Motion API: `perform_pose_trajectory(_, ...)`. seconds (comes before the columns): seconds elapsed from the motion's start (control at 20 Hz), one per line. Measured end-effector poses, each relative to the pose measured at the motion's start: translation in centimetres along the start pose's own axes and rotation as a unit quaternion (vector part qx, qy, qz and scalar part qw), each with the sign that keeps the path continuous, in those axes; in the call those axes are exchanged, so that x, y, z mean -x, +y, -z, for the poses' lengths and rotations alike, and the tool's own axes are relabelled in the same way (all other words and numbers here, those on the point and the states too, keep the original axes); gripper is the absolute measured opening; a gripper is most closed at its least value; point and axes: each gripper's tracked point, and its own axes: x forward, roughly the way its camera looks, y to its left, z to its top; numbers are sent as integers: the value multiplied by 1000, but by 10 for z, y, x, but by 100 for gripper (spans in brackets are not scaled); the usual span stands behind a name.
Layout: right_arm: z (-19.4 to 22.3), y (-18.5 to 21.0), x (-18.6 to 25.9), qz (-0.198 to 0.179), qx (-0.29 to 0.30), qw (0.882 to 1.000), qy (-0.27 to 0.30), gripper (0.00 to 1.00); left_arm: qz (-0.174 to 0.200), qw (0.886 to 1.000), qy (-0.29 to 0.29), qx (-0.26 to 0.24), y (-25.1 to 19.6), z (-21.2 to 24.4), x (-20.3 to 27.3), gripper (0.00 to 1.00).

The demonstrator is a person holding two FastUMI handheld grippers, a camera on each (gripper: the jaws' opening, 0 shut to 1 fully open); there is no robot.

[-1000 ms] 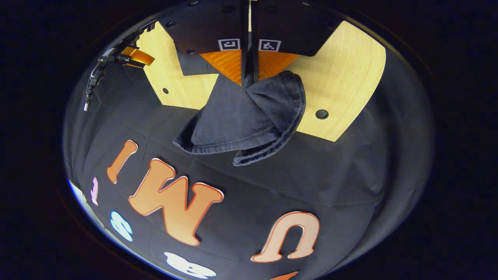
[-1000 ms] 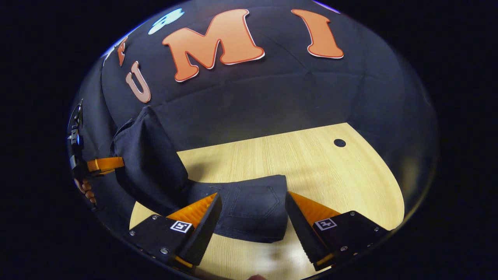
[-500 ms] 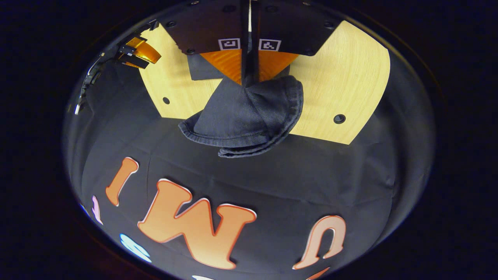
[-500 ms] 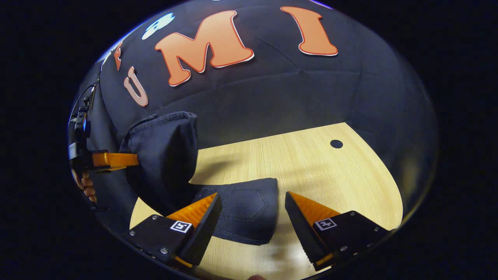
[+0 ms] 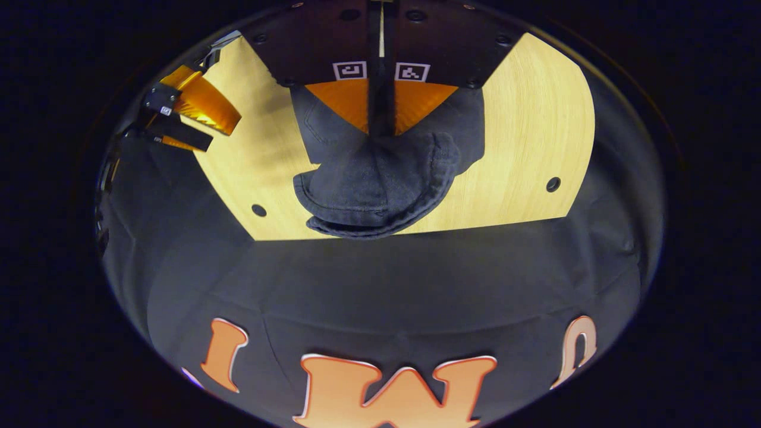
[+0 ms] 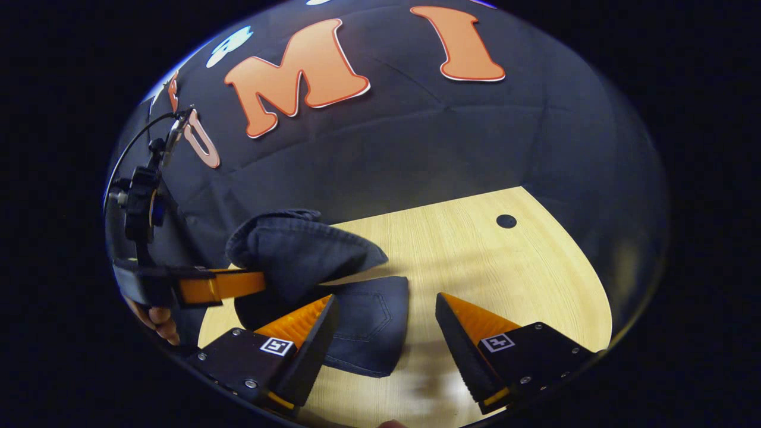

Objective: Grasp the waist and the cuffs of the jeans and fold them to make the two legs overlap; first hold the waist and fold one-third of the jeans toward the cuffs, then hold the cuffs and fold the remaining one-third in the same direction to finish folding.

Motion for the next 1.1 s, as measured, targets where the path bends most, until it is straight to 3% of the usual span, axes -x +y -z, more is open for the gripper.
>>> perform_pose_trajectory(0.15,1,-6,-2,-1,0,1000,1,99,-11,1000,14,-13,-14,16,-12,3)
perform_pose_trajectory(0.25,0,-9,-2,-4,-1,1000,-1,99,18,999,29,-33,-33,28,-11,6)
perform_pose_trajectory(0.35,-4,-11,-2,-4,0,1000,-7,99,83,996,20,-33,-64,33,-1,21)
perform_pose_trajectory(0.4,-7,-11,-1,-1,3,1000,-12,99,102,994,8,-36,-73,28,12,24)
perform_pose_trajectory(0.45,-8,-12,0,0,6,1000,-16,99,108,993,-7,-41,-75,21,22,45)
perform_pose_trajectory(0.55,-14,-12,3,0,14,1000,-25,99,111,992,-36,-45,-67,10,39,58)
perform_pose_trajectory(0.6,-17,-10,5,0,18,999,-31,99,108,992,-53,-40,-58,5,46,67)
perform_pose_trajectory(0.65,-21,-8,8,2,24,999,-37,99,106,991,-72,-34,-50,-3,55,67)
perform_pose_trajectory(0.8,-44,9,26,4,57,995,-84,98,67,988,-135,-17,-11,-27,79,94)
perform_pose_trajectory(0.95,-74,24,55,17,99,984,-148,99,25,979,-201,1,23,-46,117,95)
perform_pose_trajectory(1.1,-98,52,84,13,121,971,-207,98,-14,960,-279,11,59,-60,159,95)
